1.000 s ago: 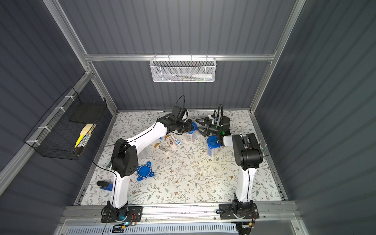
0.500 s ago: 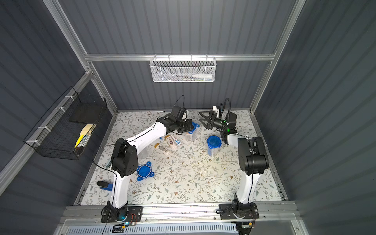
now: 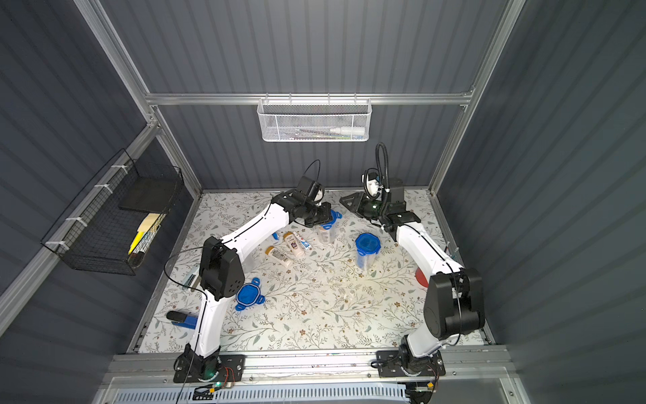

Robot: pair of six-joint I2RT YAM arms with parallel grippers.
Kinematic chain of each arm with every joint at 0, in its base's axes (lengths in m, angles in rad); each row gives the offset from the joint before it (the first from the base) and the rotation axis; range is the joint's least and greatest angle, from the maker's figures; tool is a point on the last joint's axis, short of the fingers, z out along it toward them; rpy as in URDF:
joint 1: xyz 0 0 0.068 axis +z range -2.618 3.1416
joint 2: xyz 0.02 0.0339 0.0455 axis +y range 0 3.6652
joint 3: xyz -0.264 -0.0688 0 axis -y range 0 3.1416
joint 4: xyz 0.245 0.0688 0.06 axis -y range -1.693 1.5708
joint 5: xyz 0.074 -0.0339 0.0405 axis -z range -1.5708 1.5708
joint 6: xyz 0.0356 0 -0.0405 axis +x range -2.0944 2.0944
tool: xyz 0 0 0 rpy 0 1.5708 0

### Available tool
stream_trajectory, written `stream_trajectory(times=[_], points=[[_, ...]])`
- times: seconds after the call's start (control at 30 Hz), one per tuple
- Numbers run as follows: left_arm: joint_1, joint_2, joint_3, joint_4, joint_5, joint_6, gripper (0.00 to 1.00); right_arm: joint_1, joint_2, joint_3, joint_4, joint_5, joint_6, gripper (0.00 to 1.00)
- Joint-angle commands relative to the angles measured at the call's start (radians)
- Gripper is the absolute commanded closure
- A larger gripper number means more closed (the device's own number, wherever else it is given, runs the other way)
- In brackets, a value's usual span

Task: Take out toiletry kits
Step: Adjust the container at the center of the board.

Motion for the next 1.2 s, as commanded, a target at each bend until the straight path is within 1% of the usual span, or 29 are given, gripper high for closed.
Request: stream_trajectory(times=[0.0, 0.03, 0.07, 0.2, 0.33, 0.47, 0.63, 0.87, 1.17], points=[[0.025, 0.006, 0.057, -0.071, -0.034, 0.036, 1.0, 0.047, -0.014, 0.019, -0.258, 0.193, -0.187, 0.91], [0.031, -0.001, 0.064, -0.067, -0.036, 0.041, 1.0, 0.063, -0.02, 0.02, -0.279, 0.221, -0.2, 0.97], [0.04, -0.012, 0.064, -0.062, -0.042, 0.043, 1.0, 0.075, -0.025, 0.021, -0.298, 0.244, -0.211, 1.0], [0.093, -0.046, 0.03, -0.02, -0.036, 0.034, 1.0, 0.118, -0.03, 0.02, -0.34, 0.316, -0.236, 1.0], [0.138, -0.032, 0.027, -0.01, -0.035, 0.031, 1.0, 0.134, 0.021, 0.039, -0.369, 0.364, -0.236, 1.0], [0.146, 0.01, 0.054, -0.009, -0.051, 0.044, 1.0, 0.135, 0.09, 0.091, -0.437, 0.392, -0.229, 1.0], [0.146, 0.044, 0.056, 0.001, -0.034, 0.037, 1.0, 0.136, 0.172, 0.149, -0.448, 0.404, -0.235, 1.0], [0.146, 0.015, -0.059, 0.035, 0.003, 0.026, 1.0, 0.135, 0.293, 0.285, -0.486, 0.423, -0.242, 1.0], [0.142, -0.072, -0.238, 0.078, 0.037, 0.017, 1.0, 0.134, 0.421, 0.448, -0.517, 0.426, -0.262, 1.0]])
